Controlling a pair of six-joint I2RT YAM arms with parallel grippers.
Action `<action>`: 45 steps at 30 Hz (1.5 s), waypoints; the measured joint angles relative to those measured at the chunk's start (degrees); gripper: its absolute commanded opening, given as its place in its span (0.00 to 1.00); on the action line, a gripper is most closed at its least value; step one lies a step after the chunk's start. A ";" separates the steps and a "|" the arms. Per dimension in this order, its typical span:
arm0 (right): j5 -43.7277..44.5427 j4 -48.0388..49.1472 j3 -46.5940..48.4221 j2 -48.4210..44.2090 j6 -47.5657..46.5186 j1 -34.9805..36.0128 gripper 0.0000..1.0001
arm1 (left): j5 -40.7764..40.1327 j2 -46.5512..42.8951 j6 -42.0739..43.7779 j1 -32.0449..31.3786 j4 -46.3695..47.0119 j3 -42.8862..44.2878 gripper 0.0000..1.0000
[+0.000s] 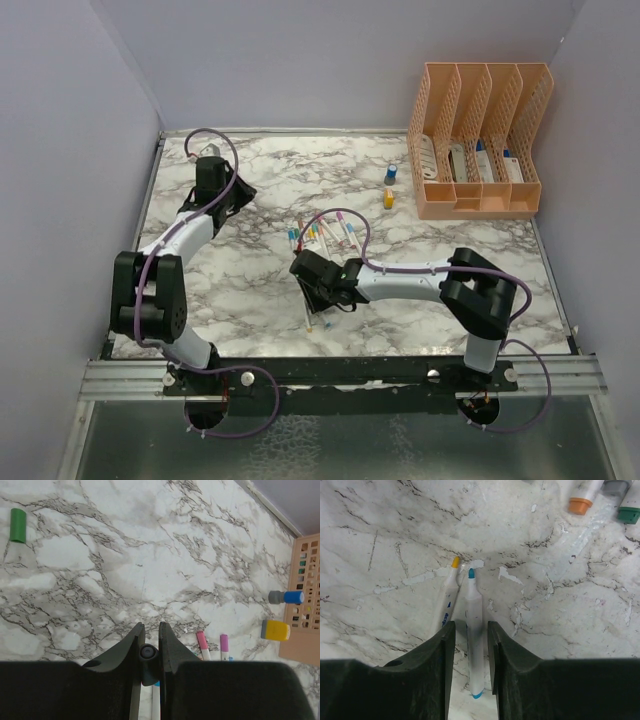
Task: Open the pen caps
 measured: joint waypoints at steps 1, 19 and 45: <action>0.02 -0.02 -0.04 -0.09 0.09 0.00 0.37 | -0.11 0.96 0.04 0.15 0.15 0.61 0.00; 5.55 -2.47 3.76 -12.57 -9.55 -5.07 0.57 | -2.01 25.51 3.19 6.51 -2.23 19.15 0.00; 0.98 0.76 2.97 -7.04 -20.15 -24.11 0.57 | -4.15 28.55 5.33 6.88 -5.92 21.75 0.52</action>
